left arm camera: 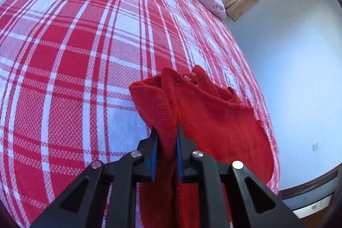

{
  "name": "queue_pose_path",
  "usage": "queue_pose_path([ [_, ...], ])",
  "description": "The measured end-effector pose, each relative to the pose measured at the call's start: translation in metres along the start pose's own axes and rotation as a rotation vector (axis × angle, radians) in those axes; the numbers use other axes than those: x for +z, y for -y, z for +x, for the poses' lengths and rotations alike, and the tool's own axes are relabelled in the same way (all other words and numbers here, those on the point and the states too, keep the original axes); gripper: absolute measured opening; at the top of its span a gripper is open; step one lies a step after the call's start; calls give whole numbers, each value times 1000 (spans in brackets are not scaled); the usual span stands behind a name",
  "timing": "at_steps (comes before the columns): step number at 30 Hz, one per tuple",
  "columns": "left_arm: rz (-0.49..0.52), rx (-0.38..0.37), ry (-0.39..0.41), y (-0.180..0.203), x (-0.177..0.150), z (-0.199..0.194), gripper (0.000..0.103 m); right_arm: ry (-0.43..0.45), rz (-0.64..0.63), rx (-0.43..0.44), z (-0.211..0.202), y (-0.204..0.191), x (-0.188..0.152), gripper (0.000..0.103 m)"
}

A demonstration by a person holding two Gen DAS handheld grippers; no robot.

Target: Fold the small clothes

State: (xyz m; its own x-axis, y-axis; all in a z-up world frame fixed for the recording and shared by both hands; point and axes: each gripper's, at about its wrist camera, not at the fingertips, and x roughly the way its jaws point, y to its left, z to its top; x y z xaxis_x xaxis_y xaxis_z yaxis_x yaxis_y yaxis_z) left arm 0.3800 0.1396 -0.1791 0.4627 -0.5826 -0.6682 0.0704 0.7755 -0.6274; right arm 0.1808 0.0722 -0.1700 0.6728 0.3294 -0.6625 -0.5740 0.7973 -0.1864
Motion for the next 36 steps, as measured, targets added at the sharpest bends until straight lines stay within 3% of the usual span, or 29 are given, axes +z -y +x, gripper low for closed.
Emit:
queue_pose_path([
  [4, -45, -57, 28, 1, 3, -13, 14, 41, 127, 61, -18, 26, 3, 11],
  [12, -57, -133, 72, 34, 13, -19, 14, 140, 272, 82, -60, 77, 0, 8],
  [26, -31, -189, 65, 120, 20, 9, 13, 196, 439, 70, -89, 141, -29, 6],
  [36, 45, -215, 29, 183, 28, 39, 13, 251, 557, 9, -126, 200, -54, 6],
])
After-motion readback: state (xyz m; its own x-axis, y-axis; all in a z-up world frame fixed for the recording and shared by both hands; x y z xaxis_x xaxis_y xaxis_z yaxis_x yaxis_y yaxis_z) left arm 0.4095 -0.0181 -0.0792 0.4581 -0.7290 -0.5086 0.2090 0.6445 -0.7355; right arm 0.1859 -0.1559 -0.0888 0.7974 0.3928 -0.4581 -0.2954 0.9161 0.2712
